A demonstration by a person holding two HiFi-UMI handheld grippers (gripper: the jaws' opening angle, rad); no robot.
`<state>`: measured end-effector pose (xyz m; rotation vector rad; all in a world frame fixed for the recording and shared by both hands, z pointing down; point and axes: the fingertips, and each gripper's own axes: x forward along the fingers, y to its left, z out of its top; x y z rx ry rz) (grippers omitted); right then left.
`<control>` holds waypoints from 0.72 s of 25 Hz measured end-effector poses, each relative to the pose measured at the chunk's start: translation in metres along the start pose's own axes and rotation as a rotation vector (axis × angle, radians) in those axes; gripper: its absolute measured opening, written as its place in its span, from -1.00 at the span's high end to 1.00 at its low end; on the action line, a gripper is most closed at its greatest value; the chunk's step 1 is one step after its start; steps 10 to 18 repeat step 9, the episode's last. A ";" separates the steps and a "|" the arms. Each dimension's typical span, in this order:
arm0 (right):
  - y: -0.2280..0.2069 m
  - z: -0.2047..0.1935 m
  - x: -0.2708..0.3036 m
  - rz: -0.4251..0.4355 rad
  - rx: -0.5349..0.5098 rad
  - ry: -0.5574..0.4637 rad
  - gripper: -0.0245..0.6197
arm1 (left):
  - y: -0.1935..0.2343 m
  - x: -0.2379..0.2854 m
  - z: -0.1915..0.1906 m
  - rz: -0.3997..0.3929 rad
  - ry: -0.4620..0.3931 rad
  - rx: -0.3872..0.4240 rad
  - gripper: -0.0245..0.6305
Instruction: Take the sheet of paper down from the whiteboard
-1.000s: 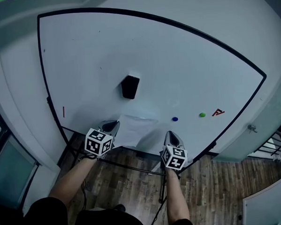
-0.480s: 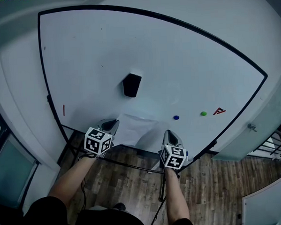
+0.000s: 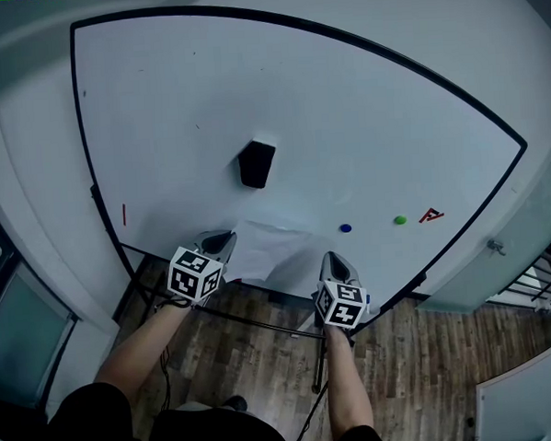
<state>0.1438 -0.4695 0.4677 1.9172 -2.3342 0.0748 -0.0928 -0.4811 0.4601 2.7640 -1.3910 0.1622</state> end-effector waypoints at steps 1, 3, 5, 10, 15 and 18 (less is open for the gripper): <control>-0.001 -0.001 0.000 -0.001 0.002 0.001 0.84 | -0.001 0.000 0.000 -0.001 0.000 0.000 0.86; -0.003 -0.002 0.000 -0.002 0.005 0.004 0.84 | -0.003 0.001 0.000 -0.003 0.000 -0.001 0.86; -0.004 -0.002 0.001 -0.004 0.005 0.004 0.84 | -0.004 0.003 0.001 -0.006 0.001 0.001 0.86; -0.009 0.000 0.004 -0.008 0.007 -0.001 0.84 | -0.005 0.007 0.001 -0.011 0.006 0.009 0.86; -0.009 0.000 0.004 -0.008 0.007 -0.001 0.84 | -0.005 0.007 0.001 -0.011 0.006 0.009 0.86; -0.009 0.000 0.004 -0.008 0.007 -0.001 0.84 | -0.005 0.007 0.001 -0.011 0.006 0.009 0.86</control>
